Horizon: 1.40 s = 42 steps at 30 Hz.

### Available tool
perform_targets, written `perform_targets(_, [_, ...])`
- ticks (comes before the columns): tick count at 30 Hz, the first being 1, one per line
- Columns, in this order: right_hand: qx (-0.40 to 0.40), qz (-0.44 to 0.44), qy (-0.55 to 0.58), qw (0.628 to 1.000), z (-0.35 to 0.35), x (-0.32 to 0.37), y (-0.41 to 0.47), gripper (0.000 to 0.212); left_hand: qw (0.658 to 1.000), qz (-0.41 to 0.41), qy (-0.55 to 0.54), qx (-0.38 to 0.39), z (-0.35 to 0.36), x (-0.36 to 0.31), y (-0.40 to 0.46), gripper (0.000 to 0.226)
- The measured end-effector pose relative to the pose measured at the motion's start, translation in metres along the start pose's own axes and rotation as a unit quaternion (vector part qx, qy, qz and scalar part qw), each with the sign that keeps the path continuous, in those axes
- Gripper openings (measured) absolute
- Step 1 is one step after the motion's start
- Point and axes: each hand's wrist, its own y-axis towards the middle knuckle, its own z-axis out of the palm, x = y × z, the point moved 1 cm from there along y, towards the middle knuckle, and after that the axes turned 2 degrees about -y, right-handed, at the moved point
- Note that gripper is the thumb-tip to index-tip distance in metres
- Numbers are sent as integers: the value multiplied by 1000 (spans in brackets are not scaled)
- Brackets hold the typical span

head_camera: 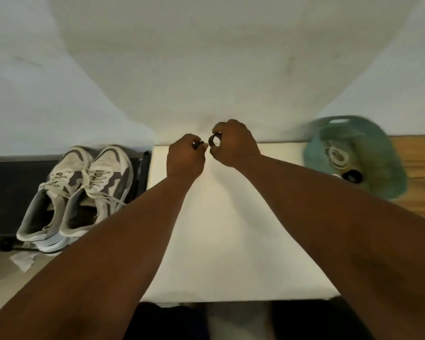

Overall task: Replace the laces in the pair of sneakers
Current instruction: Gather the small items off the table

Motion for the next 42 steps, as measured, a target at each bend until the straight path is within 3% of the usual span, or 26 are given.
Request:
perform_targets(7, [-4,-22,-84,996,-147,-78,-49,37,984,119,-124,46,44,-135,-48,19])
perform_targets(13, [32,71,-166,983,-220,-160,-101,31,972,147,-85,160,98,-218,-92,46])
perform_targets(15, [71,102,-208,970,-226,-186,-115,28,967,175,-21,184,121,-237,-104,53])
perform_targets(17, [100,106,-250,957,-220,-200,-123,27,948,218,111,205,131,-245,-111,55])
perform_targets(22, [132,72,-395,906,-198,-226,-132,31,833,253,393,297,175,-271,-121,22])
perform_targets(24, [130,63,-419,896,-189,-231,-130,32,806,256,428,320,191,-274,-116,15])
perform_targets(26, [157,62,-415,894,-182,-237,-129,23,793,230,426,369,206,-270,-110,33])
perform_targets(28, [198,57,-405,891,-176,-245,-126,17,789,206,416,403,220,-264,-106,55])
perform_targets(33, [264,51,-405,874,-163,-256,-117,25,797,158,399,426,248,-247,-97,83])
perform_targets(38, [287,71,-418,859,-161,-251,-117,25,790,152,388,451,247,-246,-96,76])
perform_targets(40, [269,68,-392,877,-164,-251,-118,22,794,171,374,447,239,-251,-98,71])
perform_targets(42, [232,65,-377,894,-172,-244,-116,25,818,214,345,407,219,-256,-97,52])
